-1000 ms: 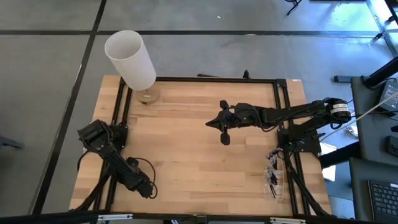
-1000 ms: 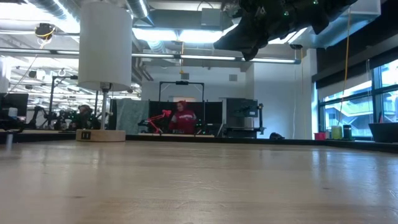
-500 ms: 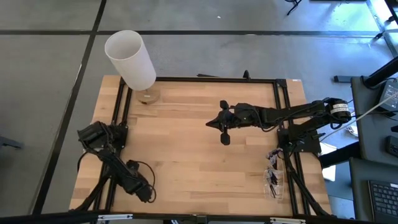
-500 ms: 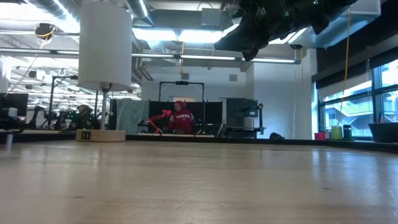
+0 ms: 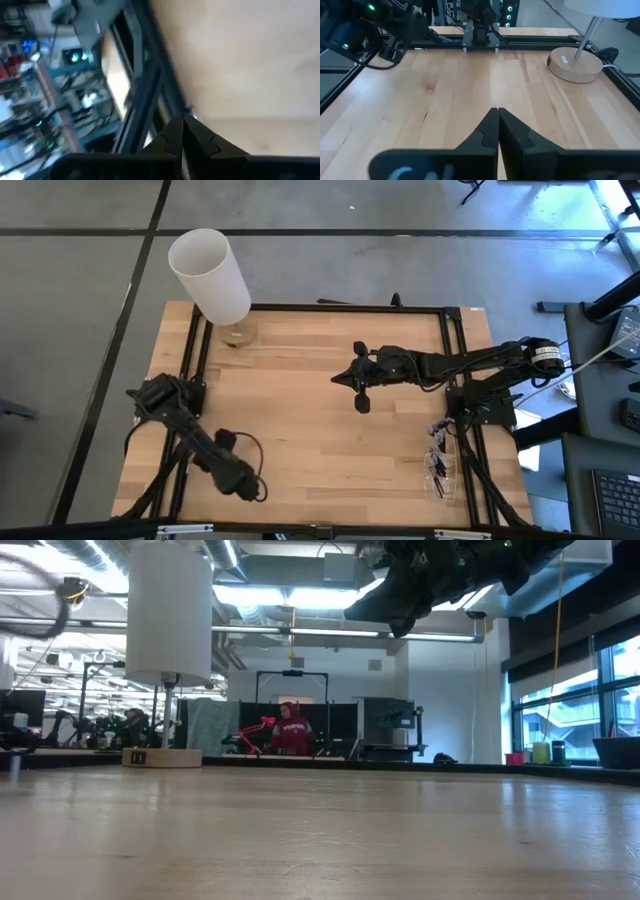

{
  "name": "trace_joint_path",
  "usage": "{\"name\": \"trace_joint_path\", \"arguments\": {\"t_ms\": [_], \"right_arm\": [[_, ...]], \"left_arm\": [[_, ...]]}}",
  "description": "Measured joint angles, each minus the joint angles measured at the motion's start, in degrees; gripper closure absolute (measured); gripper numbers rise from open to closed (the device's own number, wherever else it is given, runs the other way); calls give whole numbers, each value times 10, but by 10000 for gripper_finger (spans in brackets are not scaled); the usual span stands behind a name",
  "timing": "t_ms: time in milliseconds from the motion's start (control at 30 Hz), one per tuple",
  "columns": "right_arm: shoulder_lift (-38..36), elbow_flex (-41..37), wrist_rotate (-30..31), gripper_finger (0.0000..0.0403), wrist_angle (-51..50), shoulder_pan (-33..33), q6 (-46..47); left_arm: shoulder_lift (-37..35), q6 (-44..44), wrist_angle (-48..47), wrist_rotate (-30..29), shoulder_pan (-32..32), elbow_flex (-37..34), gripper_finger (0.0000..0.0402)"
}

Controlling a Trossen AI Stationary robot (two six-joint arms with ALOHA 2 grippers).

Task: Put items in baskets/containers
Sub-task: Put the eyeshadow brush into the transparent organizer

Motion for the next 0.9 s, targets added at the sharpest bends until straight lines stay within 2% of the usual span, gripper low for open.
{"name": "trace_joint_path", "arguments": {"t_ms": [167,267,433,600,733,900], "right_arm": [[0,0,-5,396,0,0,-2],[0,0,-5,396,0,0,-2],[0,0,-6,396,0,0,-2],[0,0,-6,396,0,0,-3],[0,0,-6,396,0,0,-5],[0,0,-10,396,0,0,-5]], "left_arm": [[-1,49,107,106,-11,-65,398],[-1,82,163,142,-15,-99,398],[-2,120,206,179,-8,-143,398],[-2,121,233,227,-14,-165,398],[-2,100,291,254,-18,-165,398],[-3,45,376,251,-33,-165,398]]}}
